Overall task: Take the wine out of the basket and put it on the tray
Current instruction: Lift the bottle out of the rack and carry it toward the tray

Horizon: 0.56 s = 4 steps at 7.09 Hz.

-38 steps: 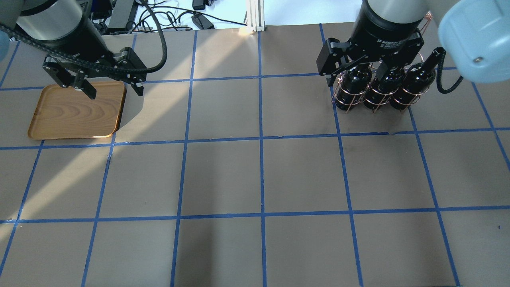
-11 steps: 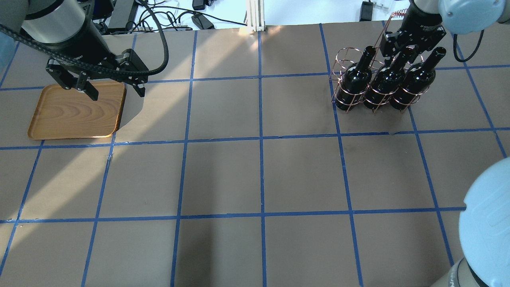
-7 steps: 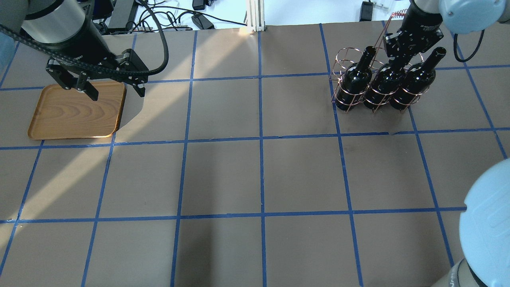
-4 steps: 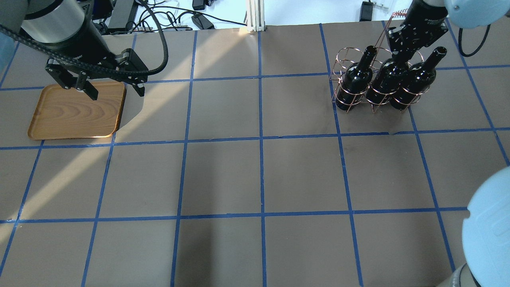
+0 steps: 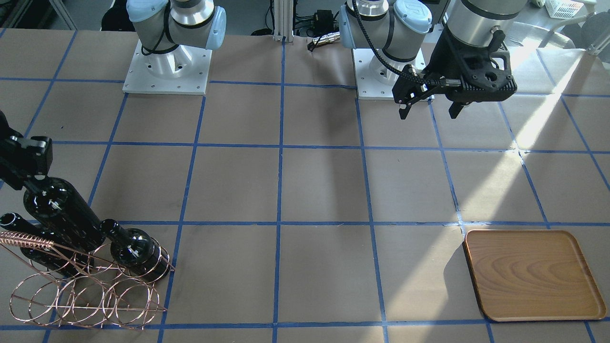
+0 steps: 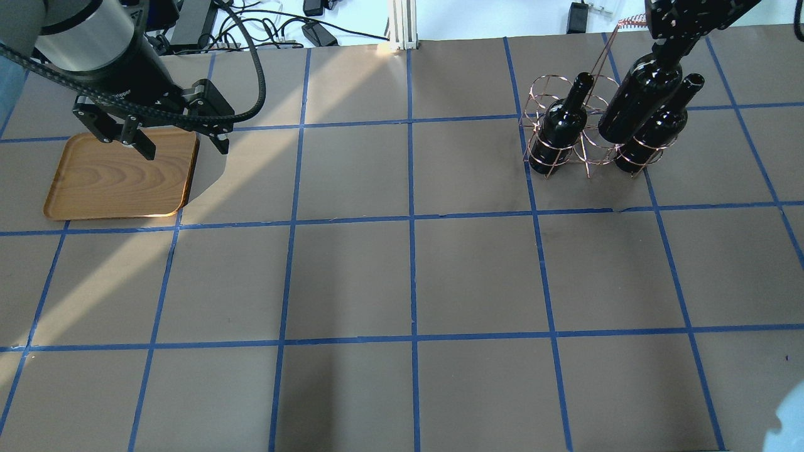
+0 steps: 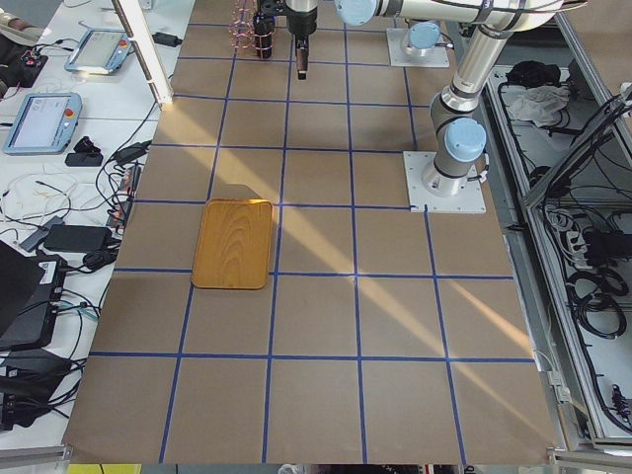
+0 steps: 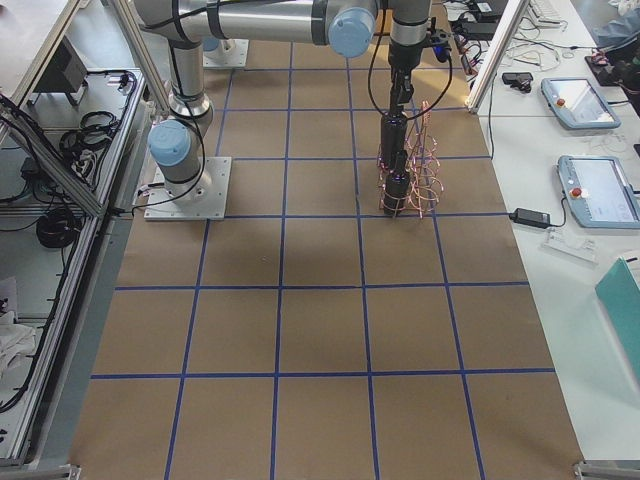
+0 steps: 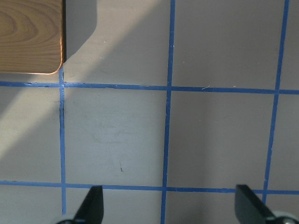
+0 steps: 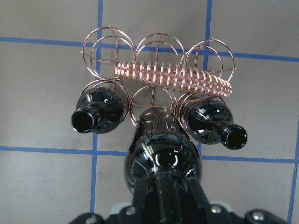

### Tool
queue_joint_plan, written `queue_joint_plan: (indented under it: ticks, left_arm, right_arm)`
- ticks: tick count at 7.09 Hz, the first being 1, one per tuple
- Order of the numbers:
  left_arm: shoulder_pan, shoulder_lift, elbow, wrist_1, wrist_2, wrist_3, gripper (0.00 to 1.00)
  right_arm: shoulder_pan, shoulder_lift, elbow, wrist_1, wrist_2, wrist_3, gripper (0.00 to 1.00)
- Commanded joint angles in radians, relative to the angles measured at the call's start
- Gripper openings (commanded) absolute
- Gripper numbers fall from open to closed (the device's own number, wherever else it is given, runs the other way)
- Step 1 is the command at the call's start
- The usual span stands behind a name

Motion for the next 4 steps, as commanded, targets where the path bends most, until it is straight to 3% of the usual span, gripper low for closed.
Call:
queue_joint_plan:
  ticks: [1,4]
  left_arm:
    - [0.009,0.004,-0.001,0.008,0.006,0.011,1.00]
    - [0.012,0.005,-0.001,0.008,0.008,0.008,1.00]
  right_arm:
    - [0.009,-0.042,0.018,0.098,0.002,0.052,0.24]
    - [0.164,-0.048,0.178,0.031,0.019,0.314,0.20]
